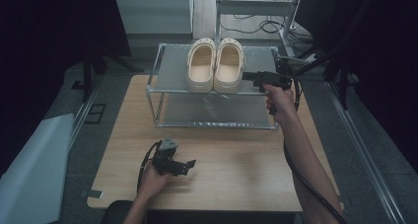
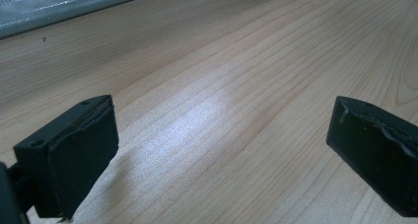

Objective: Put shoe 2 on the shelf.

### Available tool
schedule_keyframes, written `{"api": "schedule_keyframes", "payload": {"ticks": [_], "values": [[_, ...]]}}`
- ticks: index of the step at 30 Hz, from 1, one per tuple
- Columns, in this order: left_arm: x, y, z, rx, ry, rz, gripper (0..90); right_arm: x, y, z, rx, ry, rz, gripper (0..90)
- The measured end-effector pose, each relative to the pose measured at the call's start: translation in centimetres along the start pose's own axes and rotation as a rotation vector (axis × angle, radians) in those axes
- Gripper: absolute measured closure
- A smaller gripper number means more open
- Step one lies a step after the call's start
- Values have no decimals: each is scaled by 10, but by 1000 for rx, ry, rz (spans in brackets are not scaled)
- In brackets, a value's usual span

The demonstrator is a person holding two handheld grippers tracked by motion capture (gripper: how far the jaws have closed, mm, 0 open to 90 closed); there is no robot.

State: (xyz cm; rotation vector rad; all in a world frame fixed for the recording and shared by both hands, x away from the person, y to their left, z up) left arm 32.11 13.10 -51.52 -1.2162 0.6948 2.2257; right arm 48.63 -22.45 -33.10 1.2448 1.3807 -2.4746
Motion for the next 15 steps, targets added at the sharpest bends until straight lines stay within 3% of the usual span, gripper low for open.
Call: {"api": "schedule_keyframes", "payload": {"ticks": [9, 15], "values": [[0, 0, -1, 11, 4, 13, 0, 30, -1, 30, -63, -25, 66, 136], [1, -1, -1, 14, 7, 23, 0, 57, 7, 48, -63, -47, 120, 132]]}}
Point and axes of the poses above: each handheld gripper's, and its own axes: z roughly backward along the jaws, x roughly out of its underside, y roughly to its right, the point moved 1 cm from there along -z, roughly forward along the jaws, and after that the axes turned 11 degrees about y, right-handed, at the moved point
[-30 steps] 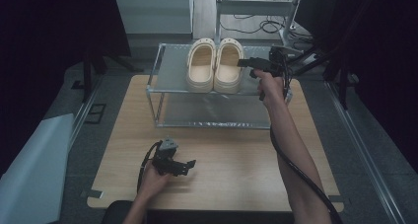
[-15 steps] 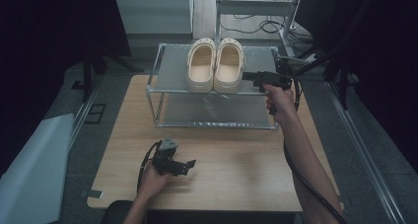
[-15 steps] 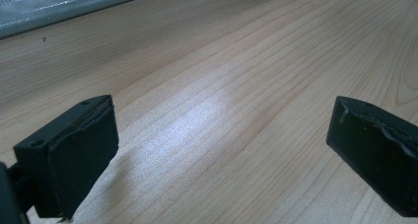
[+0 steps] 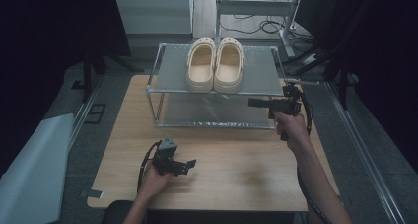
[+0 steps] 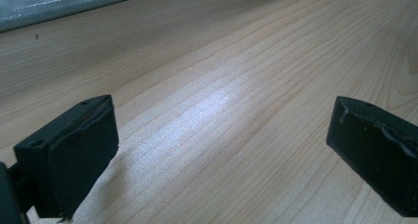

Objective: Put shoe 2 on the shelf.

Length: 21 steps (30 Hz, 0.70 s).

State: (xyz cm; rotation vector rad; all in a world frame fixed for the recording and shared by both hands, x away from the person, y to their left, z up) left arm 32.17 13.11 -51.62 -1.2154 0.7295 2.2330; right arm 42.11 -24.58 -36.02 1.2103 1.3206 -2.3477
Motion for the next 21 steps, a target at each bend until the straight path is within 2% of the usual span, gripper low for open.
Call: {"api": "schedule_keyframes", "payload": {"ticks": [3, 10, 12, 16, 19, 21], "values": [[0, 0, 0, -2, 0, -1, 0, 17, 6, 8, 0, -13, 31, 130], [1, 1, 0, -6, -6, -10, 0, 56, 26, 15, 15, -30, 61, 123], [1, 1, -1, -8, -10, -11, 0, 66, 30, 15, 27, -35, 96, 122], [2, 1, -1, -15, -18, -14, 0, 86, 38, 12, 77, -49, 195, 111], [2, 1, -2, -23, -25, -18, 0, 101, 45, 10, 123, -68, 236, 112], [2, 1, -2, -28, -32, -26, 0, 113, 54, 4, 161, -123, 246, 107]]}}
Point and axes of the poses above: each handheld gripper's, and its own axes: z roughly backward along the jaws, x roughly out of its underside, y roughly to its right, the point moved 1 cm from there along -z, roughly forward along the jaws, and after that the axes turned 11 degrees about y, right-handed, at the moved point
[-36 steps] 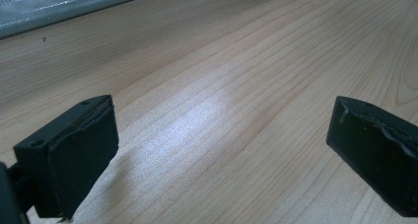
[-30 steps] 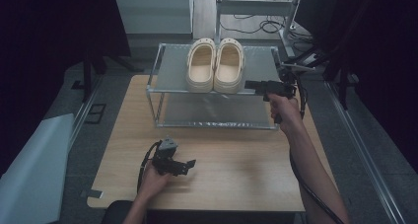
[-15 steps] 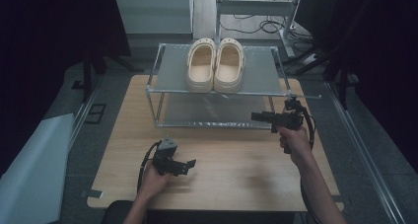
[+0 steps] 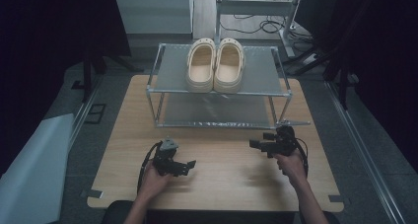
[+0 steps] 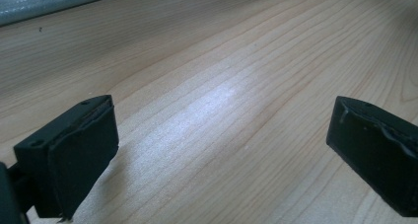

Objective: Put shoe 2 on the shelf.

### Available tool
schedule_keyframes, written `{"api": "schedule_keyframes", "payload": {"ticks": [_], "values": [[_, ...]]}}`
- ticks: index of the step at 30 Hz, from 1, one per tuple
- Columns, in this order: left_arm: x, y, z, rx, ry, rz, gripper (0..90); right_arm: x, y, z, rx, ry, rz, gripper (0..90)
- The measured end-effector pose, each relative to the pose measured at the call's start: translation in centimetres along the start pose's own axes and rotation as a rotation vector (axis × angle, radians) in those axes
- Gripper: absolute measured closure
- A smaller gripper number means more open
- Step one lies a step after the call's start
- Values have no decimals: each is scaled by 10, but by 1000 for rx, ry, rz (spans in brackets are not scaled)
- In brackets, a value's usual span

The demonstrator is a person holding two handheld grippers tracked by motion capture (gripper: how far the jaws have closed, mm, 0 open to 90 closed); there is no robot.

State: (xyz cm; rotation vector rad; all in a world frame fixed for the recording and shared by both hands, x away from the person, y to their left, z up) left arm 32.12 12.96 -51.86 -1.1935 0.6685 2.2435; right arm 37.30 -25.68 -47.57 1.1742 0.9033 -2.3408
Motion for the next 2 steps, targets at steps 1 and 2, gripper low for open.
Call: {"api": "schedule_keyframes", "payload": {"ticks": [1, 2], "values": [[-1, 0, 0, -5, -4, -1, 0, 5, 2, -3, 11, -30, 13, 105], [-1, 0, 0, -7, -8, -1, 0, 8, 4, -4, 28, -43, 21, 105]]}}
Point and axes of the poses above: each handheld gripper's, and its own axes: z roughly backward along the jaws, x roughly out of its underside, y roughly to its right, the point moved 1 cm from there along -z, roughly forward along the jaws, and after that the axes turned 11 degrees about y, right-handed, at the moved point
